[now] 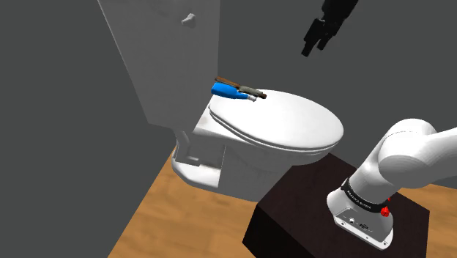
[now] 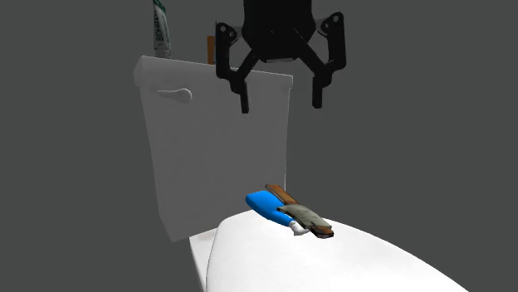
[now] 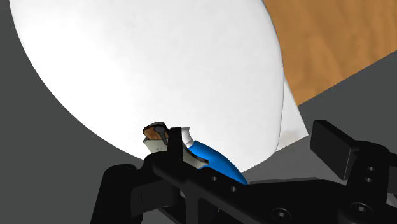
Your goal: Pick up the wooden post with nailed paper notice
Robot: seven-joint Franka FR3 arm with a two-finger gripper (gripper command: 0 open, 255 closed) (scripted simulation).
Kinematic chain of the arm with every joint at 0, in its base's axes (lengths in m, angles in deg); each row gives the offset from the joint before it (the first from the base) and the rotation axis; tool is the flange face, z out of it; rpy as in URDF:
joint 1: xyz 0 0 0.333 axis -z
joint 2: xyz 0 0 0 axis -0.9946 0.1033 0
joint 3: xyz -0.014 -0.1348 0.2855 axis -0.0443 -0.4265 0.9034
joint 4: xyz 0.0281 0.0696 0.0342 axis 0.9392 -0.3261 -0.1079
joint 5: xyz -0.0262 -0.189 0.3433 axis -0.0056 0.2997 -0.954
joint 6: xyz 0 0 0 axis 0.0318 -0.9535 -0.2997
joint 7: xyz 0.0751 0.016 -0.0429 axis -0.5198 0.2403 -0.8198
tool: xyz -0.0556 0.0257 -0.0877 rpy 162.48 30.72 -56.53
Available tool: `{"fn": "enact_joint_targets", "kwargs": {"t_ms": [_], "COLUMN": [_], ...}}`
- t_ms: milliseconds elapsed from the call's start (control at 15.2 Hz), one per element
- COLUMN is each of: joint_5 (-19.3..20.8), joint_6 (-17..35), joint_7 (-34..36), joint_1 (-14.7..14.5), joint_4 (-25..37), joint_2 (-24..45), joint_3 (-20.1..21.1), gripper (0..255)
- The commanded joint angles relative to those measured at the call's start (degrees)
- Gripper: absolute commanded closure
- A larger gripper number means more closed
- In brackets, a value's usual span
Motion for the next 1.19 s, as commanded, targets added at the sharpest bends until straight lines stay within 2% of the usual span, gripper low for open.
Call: {"fn": "enact_joint_targets", "kwargs": {"t_ms": [0, 660, 1122], "joint_5": [0.00, -0.97, -6.50], "joint_6": [0.00, 13.70, 21.12], "joint_7": [0.00, -16.30, -29.87], "joint_1": [0.00, -1.81, -4.47], "joint_4": [0.00, -2.30, 1.37], "joint_2": [0.00, 13.28, 27.39], "joint_3": [0.00, -12.87, -21.29], "gripper": [0, 0, 0]}}
